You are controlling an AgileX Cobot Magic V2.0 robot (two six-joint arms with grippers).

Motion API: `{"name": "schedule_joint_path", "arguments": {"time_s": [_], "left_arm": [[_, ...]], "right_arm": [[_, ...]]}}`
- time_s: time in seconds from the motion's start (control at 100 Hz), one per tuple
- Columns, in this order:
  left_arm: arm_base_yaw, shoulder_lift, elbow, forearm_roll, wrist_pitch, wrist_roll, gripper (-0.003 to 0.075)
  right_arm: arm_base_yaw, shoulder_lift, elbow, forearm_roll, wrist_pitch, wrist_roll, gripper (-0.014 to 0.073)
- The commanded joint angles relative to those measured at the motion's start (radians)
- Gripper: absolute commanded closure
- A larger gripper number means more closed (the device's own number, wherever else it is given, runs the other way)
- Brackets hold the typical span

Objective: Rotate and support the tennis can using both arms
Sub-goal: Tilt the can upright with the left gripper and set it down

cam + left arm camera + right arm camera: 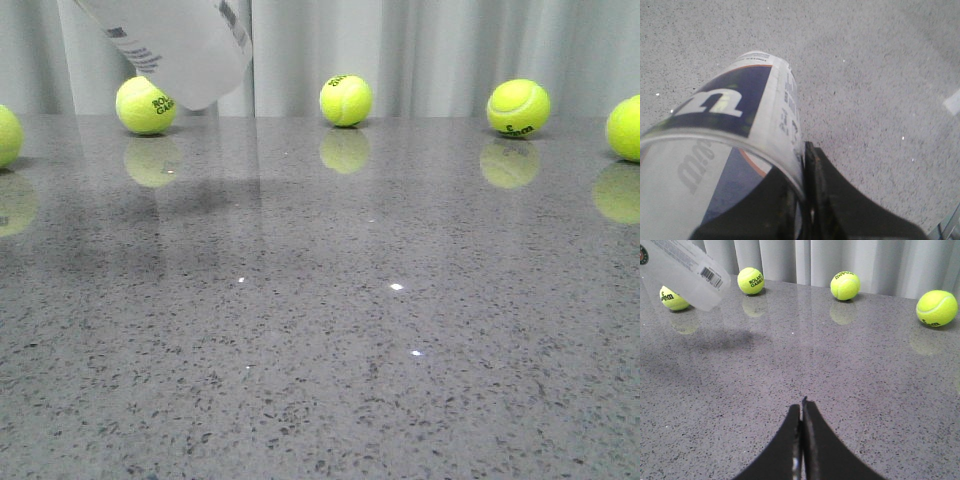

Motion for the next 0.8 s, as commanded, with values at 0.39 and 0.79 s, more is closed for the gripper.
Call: {"name": "schedule_joint_path", "arguments": {"time_s": [0.39,0.79], "left_arm": [[-0.306,0.16,-0.083,0.164,0.014,-0.072,0.0739],[-0.31,0.191,-0.172,0.149,0.014,-0.04,0.0718]], "right_arm": [[-0.006,0.011,-0.026,0.0,-0.077,-0.007,0.0652],[-0.006,0.011,-0.026,0.0,-0.077,-0.007,0.0652]]}}
